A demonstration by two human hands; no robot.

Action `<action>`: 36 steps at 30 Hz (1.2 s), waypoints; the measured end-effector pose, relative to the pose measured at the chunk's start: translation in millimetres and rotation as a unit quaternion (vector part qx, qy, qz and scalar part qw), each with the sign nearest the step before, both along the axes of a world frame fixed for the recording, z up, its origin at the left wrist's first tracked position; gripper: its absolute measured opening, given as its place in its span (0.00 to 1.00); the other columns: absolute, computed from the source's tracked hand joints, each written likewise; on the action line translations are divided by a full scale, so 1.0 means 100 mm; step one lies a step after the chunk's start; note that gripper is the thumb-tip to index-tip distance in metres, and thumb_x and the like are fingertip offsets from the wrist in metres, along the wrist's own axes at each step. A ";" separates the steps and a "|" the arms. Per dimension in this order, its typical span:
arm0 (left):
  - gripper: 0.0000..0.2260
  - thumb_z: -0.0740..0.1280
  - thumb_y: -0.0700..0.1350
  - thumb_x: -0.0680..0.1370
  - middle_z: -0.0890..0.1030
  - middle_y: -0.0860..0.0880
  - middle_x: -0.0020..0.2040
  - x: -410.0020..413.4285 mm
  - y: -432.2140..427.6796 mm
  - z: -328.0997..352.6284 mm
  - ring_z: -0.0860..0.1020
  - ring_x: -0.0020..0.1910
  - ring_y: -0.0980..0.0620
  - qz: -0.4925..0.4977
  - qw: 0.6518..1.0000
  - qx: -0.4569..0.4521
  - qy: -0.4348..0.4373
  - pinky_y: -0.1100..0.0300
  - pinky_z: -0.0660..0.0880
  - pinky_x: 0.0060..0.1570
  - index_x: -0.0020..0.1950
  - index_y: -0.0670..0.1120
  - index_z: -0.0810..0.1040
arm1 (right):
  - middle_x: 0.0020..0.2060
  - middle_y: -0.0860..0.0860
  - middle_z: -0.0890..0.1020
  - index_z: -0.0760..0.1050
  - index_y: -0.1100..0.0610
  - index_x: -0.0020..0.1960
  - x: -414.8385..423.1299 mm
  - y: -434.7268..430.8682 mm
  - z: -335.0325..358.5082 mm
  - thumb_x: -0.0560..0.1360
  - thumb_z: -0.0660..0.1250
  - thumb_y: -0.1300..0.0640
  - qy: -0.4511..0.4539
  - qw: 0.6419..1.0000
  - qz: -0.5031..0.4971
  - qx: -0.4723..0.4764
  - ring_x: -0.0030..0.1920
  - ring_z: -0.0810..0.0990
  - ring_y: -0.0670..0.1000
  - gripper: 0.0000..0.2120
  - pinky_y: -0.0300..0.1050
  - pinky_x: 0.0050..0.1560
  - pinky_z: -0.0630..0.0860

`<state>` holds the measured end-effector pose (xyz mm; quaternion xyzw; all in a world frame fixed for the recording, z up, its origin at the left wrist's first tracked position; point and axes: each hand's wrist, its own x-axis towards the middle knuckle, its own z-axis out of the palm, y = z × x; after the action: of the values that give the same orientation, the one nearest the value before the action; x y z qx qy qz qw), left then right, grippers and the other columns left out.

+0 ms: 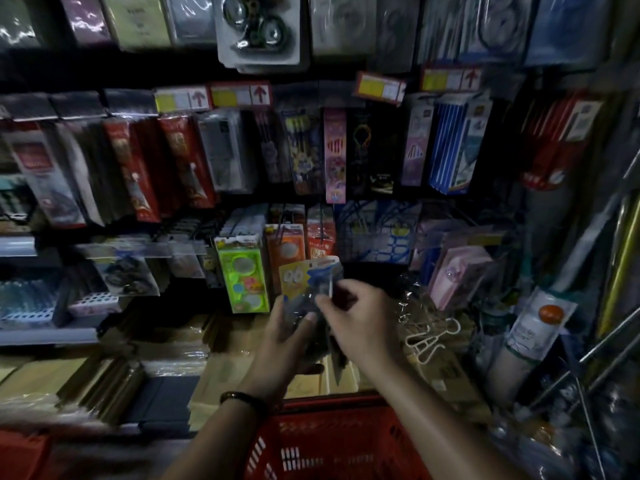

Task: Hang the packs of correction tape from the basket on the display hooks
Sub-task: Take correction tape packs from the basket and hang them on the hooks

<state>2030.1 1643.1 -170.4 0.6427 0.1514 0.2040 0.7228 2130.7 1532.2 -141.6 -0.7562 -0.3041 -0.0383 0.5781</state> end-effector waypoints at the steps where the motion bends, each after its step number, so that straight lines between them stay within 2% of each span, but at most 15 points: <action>1: 0.17 0.68 0.50 0.84 0.84 0.39 0.61 0.02 -0.05 0.02 0.86 0.57 0.39 -0.015 1.000 0.001 -0.012 0.32 0.83 0.51 0.72 0.52 0.71 | 0.39 0.43 0.86 0.85 0.52 0.48 -0.03 0.05 0.00 0.75 0.74 0.45 -0.007 1.000 -0.001 -0.008 0.40 0.85 0.40 0.11 0.48 0.42 0.83; 4: 0.16 0.66 0.44 0.83 0.85 0.41 0.60 0.03 -0.10 0.07 0.86 0.56 0.39 -0.043 0.997 -0.049 -0.035 0.39 0.84 0.50 0.70 0.55 0.73 | 0.43 0.42 0.83 0.86 0.52 0.55 -0.05 0.11 0.03 0.77 0.73 0.44 -0.016 0.999 -0.009 -0.043 0.44 0.83 0.42 0.14 0.45 0.47 0.84; 7: 0.25 0.71 0.38 0.77 0.85 0.42 0.63 0.03 -0.10 0.03 0.84 0.62 0.40 -0.028 0.995 -0.076 -0.051 0.38 0.83 0.58 0.71 0.53 0.71 | 0.40 0.47 0.85 0.85 0.55 0.58 0.02 0.11 0.06 0.81 0.70 0.48 0.105 0.991 0.076 -0.031 0.40 0.85 0.46 0.13 0.53 0.46 0.85; 9: 0.26 0.71 0.32 0.78 0.85 0.40 0.63 0.09 -0.07 -0.03 0.85 0.61 0.40 0.006 0.996 -0.065 -0.057 0.42 0.84 0.54 0.72 0.50 0.71 | 0.43 0.53 0.85 0.83 0.58 0.65 0.06 0.12 0.11 0.83 0.68 0.54 0.223 0.964 0.140 0.019 0.40 0.85 0.49 0.13 0.49 0.42 0.83; 12: 0.26 0.69 0.28 0.79 0.84 0.39 0.64 0.16 0.01 -0.07 0.84 0.62 0.39 0.028 0.997 -0.052 -0.057 0.43 0.84 0.53 0.73 0.46 0.71 | 0.48 0.63 0.82 0.79 0.63 0.61 0.18 0.10 0.22 0.83 0.66 0.56 0.374 0.901 0.184 0.123 0.48 0.84 0.59 0.12 0.56 0.52 0.83; 14: 0.26 0.70 0.28 0.78 0.84 0.39 0.64 0.17 0.04 -0.06 0.84 0.62 0.39 0.016 0.997 -0.044 -0.054 0.40 0.84 0.56 0.73 0.45 0.71 | 0.49 0.66 0.83 0.76 0.66 0.63 0.27 0.04 0.26 0.84 0.64 0.52 0.422 0.870 0.204 0.151 0.50 0.85 0.63 0.18 0.60 0.56 0.82; 17: 0.26 0.70 0.29 0.78 0.84 0.40 0.64 0.17 0.03 -0.02 0.85 0.61 0.38 0.004 0.997 -0.054 -0.045 0.39 0.84 0.51 0.73 0.45 0.71 | 0.47 0.64 0.84 0.78 0.65 0.63 0.35 -0.06 0.29 0.83 0.62 0.46 0.459 0.837 0.225 0.197 0.44 0.85 0.59 0.22 0.52 0.46 0.79; 19: 0.26 0.70 0.30 0.78 0.84 0.40 0.64 0.19 0.09 0.01 0.85 0.60 0.39 0.009 0.997 -0.052 -0.050 0.39 0.85 0.50 0.73 0.46 0.70 | 0.41 0.59 0.83 0.80 0.63 0.58 0.43 -0.10 0.30 0.82 0.66 0.49 0.424 0.858 0.170 0.234 0.37 0.80 0.54 0.17 0.46 0.35 0.73; 20: 0.26 0.71 0.30 0.78 0.85 0.41 0.64 0.19 0.13 0.05 0.85 0.60 0.39 0.017 0.997 -0.051 -0.052 0.38 0.84 0.50 0.73 0.46 0.70 | 0.40 0.57 0.82 0.80 0.61 0.56 0.48 -0.13 0.30 0.80 0.69 0.51 0.365 0.894 0.117 0.232 0.36 0.79 0.53 0.13 0.44 0.32 0.71; 22: 0.27 0.72 0.31 0.76 0.85 0.42 0.64 0.20 0.22 0.12 0.85 0.61 0.39 0.025 0.997 -0.052 -0.060 0.34 0.83 0.54 0.73 0.47 0.70 | 0.42 0.54 0.82 0.79 0.54 0.53 0.59 -0.22 0.27 0.75 0.76 0.52 0.195 0.970 -0.015 0.144 0.39 0.81 0.53 0.10 0.45 0.36 0.74; 24: 0.28 0.72 0.32 0.76 0.85 0.42 0.64 0.19 0.29 0.21 0.85 0.61 0.39 0.025 0.997 -0.048 -0.063 0.35 0.83 0.54 0.73 0.47 0.69 | 0.50 0.48 0.79 0.77 0.46 0.61 0.68 -0.34 0.23 0.73 0.79 0.51 0.072 0.995 -0.062 0.011 0.46 0.79 0.49 0.19 0.45 0.42 0.74; 27: 0.27 0.71 0.30 0.78 0.85 0.42 0.64 0.20 0.39 0.34 0.85 0.61 0.39 0.030 0.996 -0.052 -0.069 0.38 0.84 0.52 0.73 0.47 0.70 | 0.60 0.44 0.75 0.67 0.34 0.77 0.68 -0.44 0.23 0.72 0.81 0.51 0.100 0.987 0.098 -0.076 0.56 0.79 0.46 0.39 0.43 0.51 0.78; 29: 0.27 0.72 0.30 0.78 0.84 0.39 0.65 0.23 0.46 0.43 0.84 0.62 0.38 0.027 0.995 -0.053 -0.077 0.36 0.84 0.53 0.74 0.47 0.70 | 0.64 0.48 0.81 0.62 0.36 0.81 0.64 -0.42 0.26 0.73 0.81 0.60 0.132 0.974 0.176 -0.047 0.60 0.84 0.48 0.46 0.45 0.56 0.83; 32: 0.27 0.72 0.31 0.78 0.84 0.39 0.66 0.23 0.51 0.67 0.84 0.62 0.37 0.027 0.995 -0.026 -0.092 0.36 0.83 0.54 0.74 0.47 0.71 | 0.60 0.51 0.86 0.60 0.41 0.82 0.61 -0.31 0.37 0.72 0.78 0.69 0.136 0.974 0.183 0.020 0.59 0.86 0.49 0.48 0.46 0.56 0.84; 36: 0.21 0.70 0.34 0.80 0.86 0.43 0.63 0.15 0.59 1.13 0.86 0.60 0.41 0.027 0.991 0.015 -0.127 0.41 0.85 0.54 0.71 0.47 0.73 | 0.63 0.47 0.85 0.61 0.41 0.82 0.64 -0.14 0.73 0.73 0.76 0.73 0.096 0.973 0.194 0.081 0.63 0.85 0.50 0.47 0.49 0.60 0.84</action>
<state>2045.4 1701.6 -57.4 0.6181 0.0728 0.3059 0.7205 2195.2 1518.2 -68.9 -0.6337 -0.3839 0.1229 0.6602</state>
